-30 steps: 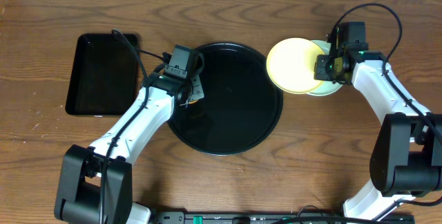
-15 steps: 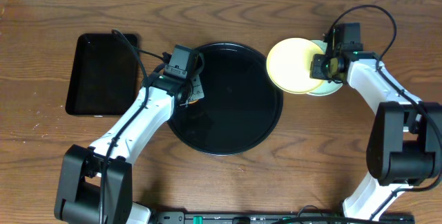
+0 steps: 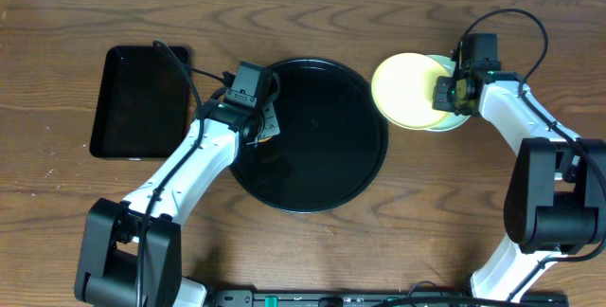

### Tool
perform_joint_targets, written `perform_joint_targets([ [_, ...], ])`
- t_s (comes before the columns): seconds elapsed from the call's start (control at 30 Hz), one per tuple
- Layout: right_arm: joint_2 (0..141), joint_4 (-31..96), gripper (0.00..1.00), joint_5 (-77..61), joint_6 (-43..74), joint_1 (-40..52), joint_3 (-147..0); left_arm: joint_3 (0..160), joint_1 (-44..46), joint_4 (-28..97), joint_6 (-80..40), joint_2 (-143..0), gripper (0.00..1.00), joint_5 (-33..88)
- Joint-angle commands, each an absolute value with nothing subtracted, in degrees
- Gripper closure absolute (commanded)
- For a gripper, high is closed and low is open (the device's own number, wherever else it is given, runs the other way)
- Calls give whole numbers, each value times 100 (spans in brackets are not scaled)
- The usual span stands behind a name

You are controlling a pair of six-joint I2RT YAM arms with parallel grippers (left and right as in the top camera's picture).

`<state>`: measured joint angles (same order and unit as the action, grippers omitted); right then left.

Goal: Clean dirty plates on tray and stack at the side
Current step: 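Lower the yellow plate onto the blue plate stack and release, then move the left gripper with the sponge over the small black tray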

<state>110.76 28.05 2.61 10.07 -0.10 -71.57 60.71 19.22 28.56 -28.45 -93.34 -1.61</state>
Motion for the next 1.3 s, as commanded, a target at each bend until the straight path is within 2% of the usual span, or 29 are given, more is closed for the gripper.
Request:
perform_joint_targets([
  [0.0, 11102, 2934, 99, 801, 1066, -47, -7349, 6016, 1920, 2867, -2812, -9400, 91, -148],
  [0.43, 11100, 3741, 99, 1203, 1072, -45, -8195, 6016, 1920, 2869, -2810, -9402, 91, -148],
  [0.6, 11100, 4595, 98, -148, 843, 38, -8984, 6016, 1920, 2842, -2810, -9402, 91, -150],
  [0.67, 11100, 4729, 86, -904, 672, 97, -9120, 6016, 1920, 2799, -2810, -9402, 91, -150],
  [0.7, 11100, 4762, 75, -1374, 576, 148, -9155, 6016, 1920, 2777, -2810, -9404, 91, -152],
  [0.73, 11100, 4757, 53, -2071, 506, 263, -9155, 6016, 1920, 2731, -2808, -9411, 91, -215],
  [0.77, 11102, 4753, 40, -2316, 508, 336, -9148, 6016, 1920, 2705, -2808, -9411, 91, -305],
  [0.83, 11102, 4735, 23, -2471, 508, 486, -9118, 6016, 1920, 2661, -2808, -9419, 91, -521],
  [0.87, 11102, 4737, 3, -2462, 508, 589, -9115, 6016, 1918, 2637, -2805, -9421, 91, -644],
  [1.27, 11102, 4674, 1, -1730, 508, 1522, -9094, 5800, 2080, 2521, -2814, -9443, 92, -766],
])
